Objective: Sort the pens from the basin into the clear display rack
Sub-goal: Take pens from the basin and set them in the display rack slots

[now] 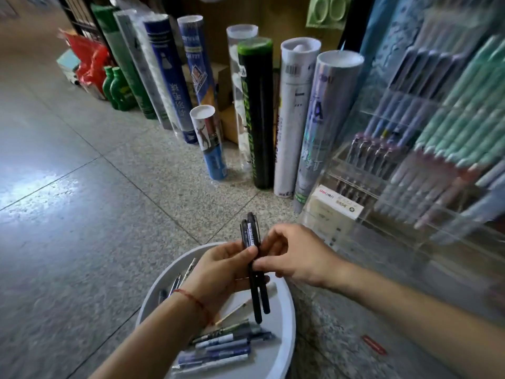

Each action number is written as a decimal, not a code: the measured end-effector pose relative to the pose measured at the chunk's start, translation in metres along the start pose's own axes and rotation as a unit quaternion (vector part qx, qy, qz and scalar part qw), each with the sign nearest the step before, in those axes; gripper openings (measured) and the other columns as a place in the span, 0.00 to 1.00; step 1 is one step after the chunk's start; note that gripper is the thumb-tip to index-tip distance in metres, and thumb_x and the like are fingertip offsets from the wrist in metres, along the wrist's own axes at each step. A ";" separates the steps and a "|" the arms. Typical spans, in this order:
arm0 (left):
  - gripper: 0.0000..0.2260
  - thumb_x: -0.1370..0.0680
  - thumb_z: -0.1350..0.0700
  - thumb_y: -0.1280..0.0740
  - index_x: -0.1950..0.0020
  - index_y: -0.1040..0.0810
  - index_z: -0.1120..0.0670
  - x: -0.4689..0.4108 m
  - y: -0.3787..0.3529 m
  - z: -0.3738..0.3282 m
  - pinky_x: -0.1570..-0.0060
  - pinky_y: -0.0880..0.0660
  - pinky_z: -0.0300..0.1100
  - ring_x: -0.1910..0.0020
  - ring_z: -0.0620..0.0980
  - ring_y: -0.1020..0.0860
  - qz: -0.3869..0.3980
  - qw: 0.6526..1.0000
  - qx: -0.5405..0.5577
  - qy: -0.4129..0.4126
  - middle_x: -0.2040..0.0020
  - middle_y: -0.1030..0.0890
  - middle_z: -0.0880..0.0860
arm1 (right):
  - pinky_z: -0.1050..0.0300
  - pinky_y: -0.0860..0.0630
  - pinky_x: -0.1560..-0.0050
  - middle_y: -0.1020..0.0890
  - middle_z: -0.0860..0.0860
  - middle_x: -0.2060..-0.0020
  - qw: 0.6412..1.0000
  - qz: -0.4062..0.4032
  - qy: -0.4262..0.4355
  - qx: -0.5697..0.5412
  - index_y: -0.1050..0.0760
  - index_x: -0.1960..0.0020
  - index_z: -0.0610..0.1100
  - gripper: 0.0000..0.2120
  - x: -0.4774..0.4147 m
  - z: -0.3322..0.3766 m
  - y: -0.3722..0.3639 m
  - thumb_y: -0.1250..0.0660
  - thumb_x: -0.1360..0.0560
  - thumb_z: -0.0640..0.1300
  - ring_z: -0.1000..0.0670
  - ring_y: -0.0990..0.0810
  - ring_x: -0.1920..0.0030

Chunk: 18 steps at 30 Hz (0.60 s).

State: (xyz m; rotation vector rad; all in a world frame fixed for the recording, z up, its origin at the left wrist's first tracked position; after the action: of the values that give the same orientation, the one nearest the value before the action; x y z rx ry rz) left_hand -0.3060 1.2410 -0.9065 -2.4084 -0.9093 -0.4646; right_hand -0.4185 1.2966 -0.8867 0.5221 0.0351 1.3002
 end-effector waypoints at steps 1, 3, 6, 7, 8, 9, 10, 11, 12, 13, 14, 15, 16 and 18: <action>0.15 0.32 0.59 0.35 0.49 0.25 0.66 0.005 -0.013 -0.007 0.61 0.19 0.46 0.62 0.54 0.18 0.020 1.000 -0.009 0.000 0.57 0.18 0.61 | 0.64 0.27 0.70 0.22 0.51 0.65 1.000 -0.021 0.011 -0.014 0.26 0.53 0.46 0.11 0.011 0.007 0.014 0.26 0.31 0.45 0.55 0.23 0.68; 0.15 0.32 0.59 0.35 0.49 0.24 0.65 0.016 -0.041 -0.022 0.59 0.19 0.46 0.60 0.54 0.17 0.062 0.997 -0.044 0.003 0.55 0.17 0.61 | 0.65 0.28 0.70 0.22 0.51 0.63 0.996 -0.049 0.038 -0.062 0.26 0.49 0.51 0.08 0.033 0.019 0.039 0.31 0.27 0.46 0.56 0.24 0.68; 0.13 0.32 0.60 0.36 0.49 0.23 0.62 0.027 -0.091 -0.038 0.58 0.19 0.47 0.58 0.56 0.17 0.117 0.987 -0.108 -0.001 0.55 0.16 0.59 | 0.64 0.27 0.70 0.21 0.50 0.62 0.989 -0.097 0.070 -0.088 0.24 0.52 0.49 0.05 0.068 0.033 0.079 0.35 0.24 0.40 0.58 0.25 0.69; 0.12 0.31 0.60 0.36 0.49 0.23 0.62 0.027 -0.110 -0.042 0.59 0.19 0.46 0.58 0.56 0.17 0.127 0.983 -0.133 -0.006 0.55 0.16 0.59 | 0.64 0.27 0.69 0.21 0.49 0.62 0.986 -0.117 0.075 -0.091 0.23 0.52 0.46 0.04 0.080 0.034 0.093 0.35 0.24 0.39 0.58 0.25 0.69; 0.10 0.29 0.61 0.36 0.49 0.23 0.62 0.027 -0.130 -0.046 0.60 0.19 0.45 0.58 0.56 0.17 0.134 0.978 -0.159 -0.013 0.56 0.16 0.59 | 0.65 0.27 0.68 0.21 0.49 0.62 0.983 -0.138 0.074 -0.101 0.23 0.52 0.44 0.04 0.094 0.033 0.109 0.35 0.24 0.38 0.58 0.24 0.68; 0.08 0.27 0.62 0.36 0.49 0.23 0.62 0.026 -0.151 -0.050 0.62 0.19 0.44 0.59 0.57 0.17 0.140 0.973 -0.184 -0.021 0.57 0.16 0.59 | 0.66 0.27 0.67 0.21 0.50 0.62 0.978 -0.160 0.068 -0.115 0.23 0.52 0.44 0.04 0.108 0.031 0.125 0.35 0.24 0.37 0.59 0.24 0.68; 0.07 0.26 0.63 0.37 0.50 0.23 0.61 0.027 -0.173 -0.052 0.64 0.19 0.43 0.60 0.57 0.17 0.149 0.967 -0.205 -0.030 0.58 0.16 0.60 | 0.68 0.27 0.67 0.21 0.51 0.63 0.973 -0.183 0.061 -0.128 0.24 0.54 0.44 0.04 0.124 0.029 0.143 0.35 0.24 0.37 0.59 0.24 0.68; 0.05 0.25 0.64 0.37 0.51 0.23 0.61 0.028 -0.196 -0.056 0.65 0.19 0.43 0.61 0.57 0.17 0.162 0.960 -0.225 -0.042 0.59 0.16 0.59 | 0.68 0.27 0.67 0.21 0.51 0.64 0.967 -0.206 0.060 -0.136 0.24 0.55 0.44 0.04 0.141 0.029 0.160 0.35 0.24 0.37 0.59 0.24 0.67; 0.04 0.25 0.64 0.37 0.53 0.23 0.60 0.030 -0.220 -0.060 0.65 0.19 0.44 0.62 0.57 0.17 0.179 0.951 -0.243 -0.061 0.60 0.16 0.59 | 0.67 0.27 0.67 0.21 0.51 0.65 0.961 -0.229 0.065 -0.139 0.25 0.56 0.44 0.04 0.159 0.029 0.176 0.34 0.25 0.37 0.58 0.23 0.67; 0.03 0.25 0.63 0.36 0.54 0.23 0.60 0.032 -0.243 -0.063 0.64 0.19 0.45 0.62 0.56 0.17 0.197 0.941 -0.261 -0.088 0.61 0.16 0.58 | 0.67 0.26 0.67 0.21 0.50 0.65 0.955 -0.253 0.076 -0.137 0.25 0.57 0.44 0.03 0.178 0.030 0.192 0.33 0.26 0.38 0.57 0.23 0.67; 0.02 0.25 0.62 0.35 0.55 0.24 0.59 0.034 -0.266 -0.067 0.64 0.19 0.46 0.63 0.55 0.16 0.214 0.928 -0.280 -0.125 0.62 0.16 0.57 | 0.66 0.26 0.67 0.21 0.49 0.65 0.946 -0.281 0.089 -0.135 0.25 0.57 0.44 0.03 0.197 0.032 0.207 0.32 0.28 0.39 0.57 0.22 0.67; 0.02 0.25 0.61 0.35 0.55 0.24 0.60 0.036 -0.288 -0.070 0.64 0.19 0.46 0.64 0.53 0.17 0.227 0.912 -0.296 -0.168 0.63 0.16 0.56 | 0.66 0.26 0.67 0.20 0.49 0.65 0.935 -0.313 0.103 -0.132 0.25 0.56 0.44 0.06 0.217 0.035 0.222 0.31 0.31 0.41 0.56 0.22 0.67; 0.03 0.25 0.60 0.35 0.56 0.25 0.60 0.040 -0.310 -0.072 0.66 0.19 0.44 0.67 0.52 0.17 0.241 0.897 -0.304 -0.211 0.65 0.16 0.54 | 0.66 0.25 0.68 0.20 0.50 0.65 0.920 -0.348 0.119 -0.134 0.26 0.54 0.44 0.10 0.237 0.038 0.237 0.31 0.34 0.43 0.55 0.22 0.67; 0.04 0.23 0.59 0.38 0.55 0.27 0.58 0.048 -0.346 -0.071 0.73 0.23 0.39 0.74 0.49 0.22 0.271 0.878 -0.286 -0.272 0.72 0.20 0.50 | 0.65 0.23 0.65 0.19 0.53 0.65 0.885 -0.421 0.163 -0.115 0.27 0.50 0.47 0.14 0.277 0.047 0.267 0.32 0.35 0.43 0.54 0.20 0.64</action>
State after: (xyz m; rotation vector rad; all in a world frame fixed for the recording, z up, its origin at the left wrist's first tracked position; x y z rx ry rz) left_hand -0.5181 1.4455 -0.7064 -3.2675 -0.2478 0.2150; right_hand -0.5675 1.5808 -0.6695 0.0410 0.3482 0.5061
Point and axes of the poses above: each hand's wrist, its own x-axis away from the middle knuckle, its own y-axis out of the back of the hand, z = x × y, the point moved 5 cm from there along -x, towards the middle knuckle
